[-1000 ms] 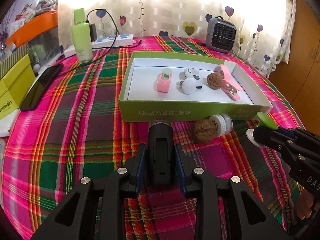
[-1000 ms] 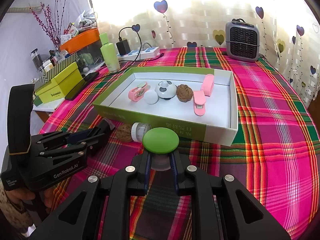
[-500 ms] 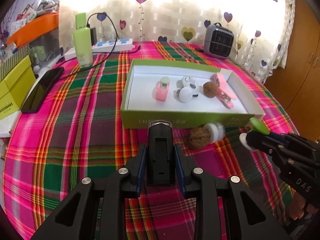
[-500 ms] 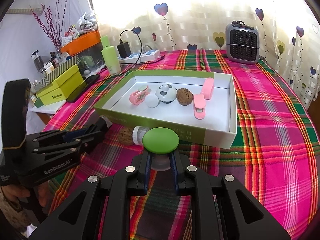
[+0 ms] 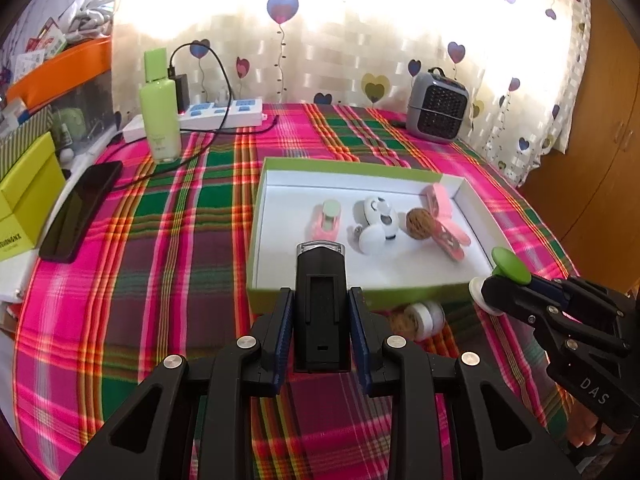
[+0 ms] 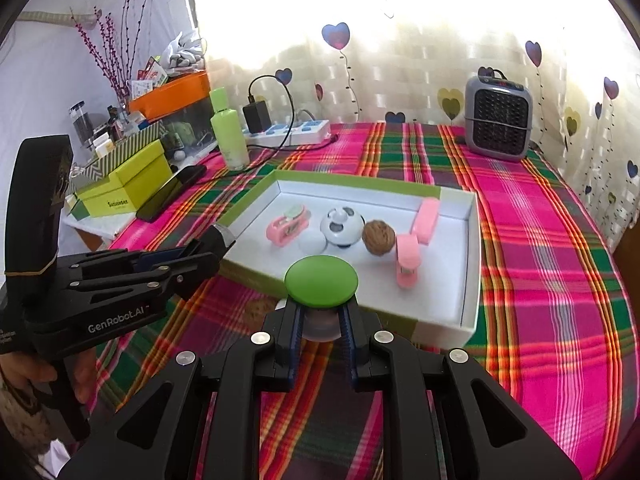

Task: Organize objects
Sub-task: 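Lift and carry the black item and green-capped object toward the tray, then lower the black item and green-capped object into the tray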

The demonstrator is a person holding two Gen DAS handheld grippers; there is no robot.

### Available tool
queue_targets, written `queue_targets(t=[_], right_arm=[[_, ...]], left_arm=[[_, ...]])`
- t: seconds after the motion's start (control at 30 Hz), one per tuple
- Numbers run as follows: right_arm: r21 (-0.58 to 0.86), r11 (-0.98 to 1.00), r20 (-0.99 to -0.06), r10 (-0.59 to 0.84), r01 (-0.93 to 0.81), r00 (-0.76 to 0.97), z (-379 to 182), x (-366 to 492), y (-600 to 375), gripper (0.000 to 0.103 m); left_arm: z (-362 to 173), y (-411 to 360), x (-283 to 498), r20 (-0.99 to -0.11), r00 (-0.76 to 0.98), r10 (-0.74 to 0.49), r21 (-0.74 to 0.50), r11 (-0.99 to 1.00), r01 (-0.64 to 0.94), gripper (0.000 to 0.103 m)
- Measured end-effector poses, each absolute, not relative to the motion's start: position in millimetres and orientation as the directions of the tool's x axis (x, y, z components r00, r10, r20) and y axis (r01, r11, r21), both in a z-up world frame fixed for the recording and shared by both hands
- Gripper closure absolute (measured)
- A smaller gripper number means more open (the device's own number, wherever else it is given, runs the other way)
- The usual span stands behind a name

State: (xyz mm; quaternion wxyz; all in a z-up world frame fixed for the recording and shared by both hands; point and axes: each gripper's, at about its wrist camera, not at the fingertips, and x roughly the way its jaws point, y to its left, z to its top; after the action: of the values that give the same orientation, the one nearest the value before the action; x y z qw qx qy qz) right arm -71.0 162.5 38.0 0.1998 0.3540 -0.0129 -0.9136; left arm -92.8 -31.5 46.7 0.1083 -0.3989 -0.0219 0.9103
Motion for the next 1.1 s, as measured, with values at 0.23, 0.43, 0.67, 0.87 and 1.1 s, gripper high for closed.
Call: queue_targets(t=[0.23, 0.43, 0.67, 0.87, 1.1], right_arm=[[0.164, -0.921, -0.649, -0.37, 0.352, -0.665, 39, -88, 162, 0.085], [0.16, -0.927, -0.653, -0.357, 0.34, -0.667, 36, -104, 161, 0.085], [0.181, -0.925, -0.658, -0.366, 0.334, -0.658, 29, -126, 164, 0.085], [0.191, -0.914, -0.661, -0.389, 0.357, -0.642, 22, -136, 159, 0.085], [0.184, -0.913, -0.684, -0.384, 0.363, -0.62, 14, -146, 155, 0.085]], left_arm=[[52, -31, -108, -0.719, -0.658, 0.225, -0.13, -0.973, -0.19, 0.078], [53, -31, -130, -0.725, -0.652, 0.222, -0.135, -0.974, -0.181, 0.078], [51, -30, -158, -0.733, -0.644, 0.218, -0.136, -0.975, -0.176, 0.078], [43, -27, -177, -0.746, -0.629, 0.216, -0.136, -0.975, -0.174, 0.078], [31, -25, -193, -0.771, -0.603, 0.207, -0.131, -0.977, -0.168, 0.078]])
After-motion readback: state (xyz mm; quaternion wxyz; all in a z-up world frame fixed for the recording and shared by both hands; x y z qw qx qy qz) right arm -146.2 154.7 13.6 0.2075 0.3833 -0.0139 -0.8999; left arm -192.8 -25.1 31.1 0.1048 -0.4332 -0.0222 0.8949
